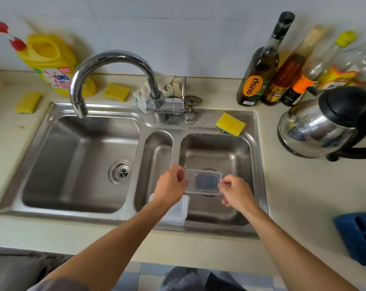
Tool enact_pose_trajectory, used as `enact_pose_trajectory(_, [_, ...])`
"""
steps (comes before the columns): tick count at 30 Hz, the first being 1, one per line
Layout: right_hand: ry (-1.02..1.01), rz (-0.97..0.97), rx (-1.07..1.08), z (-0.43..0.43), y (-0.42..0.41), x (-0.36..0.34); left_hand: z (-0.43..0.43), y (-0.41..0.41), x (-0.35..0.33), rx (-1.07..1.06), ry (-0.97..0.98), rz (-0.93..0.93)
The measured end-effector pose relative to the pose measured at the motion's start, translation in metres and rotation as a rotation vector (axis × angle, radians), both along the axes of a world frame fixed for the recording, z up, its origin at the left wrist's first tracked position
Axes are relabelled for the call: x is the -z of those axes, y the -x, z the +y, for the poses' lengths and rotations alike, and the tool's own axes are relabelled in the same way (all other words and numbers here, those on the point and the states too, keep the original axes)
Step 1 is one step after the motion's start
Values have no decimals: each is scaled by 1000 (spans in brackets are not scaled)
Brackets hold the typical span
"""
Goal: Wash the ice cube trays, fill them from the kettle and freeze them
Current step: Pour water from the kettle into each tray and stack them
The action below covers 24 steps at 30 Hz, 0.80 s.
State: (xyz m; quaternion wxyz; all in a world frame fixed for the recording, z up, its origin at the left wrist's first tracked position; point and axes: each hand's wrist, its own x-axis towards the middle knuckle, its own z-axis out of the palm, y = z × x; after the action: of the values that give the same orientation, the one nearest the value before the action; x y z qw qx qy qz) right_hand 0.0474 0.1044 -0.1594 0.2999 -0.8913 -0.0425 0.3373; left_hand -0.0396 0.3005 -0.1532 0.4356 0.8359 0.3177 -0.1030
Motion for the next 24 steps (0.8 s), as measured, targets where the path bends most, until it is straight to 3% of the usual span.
enact_pose_trajectory(6, [98,78,10,-15,-33,50,-26,-75,40,209,-88,218])
enact_pose_trajectory(11, [57,69,4,-13,-40,90,-34,-99,76,211,12,396])
enact_pose_trajectory(16, [49,140,4,-6,-45,116,-32,-102,104,199,12,457])
enact_pose_trajectory(24, [89,85,20,-3,-43,137,-26,-104,122,201,-37,445])
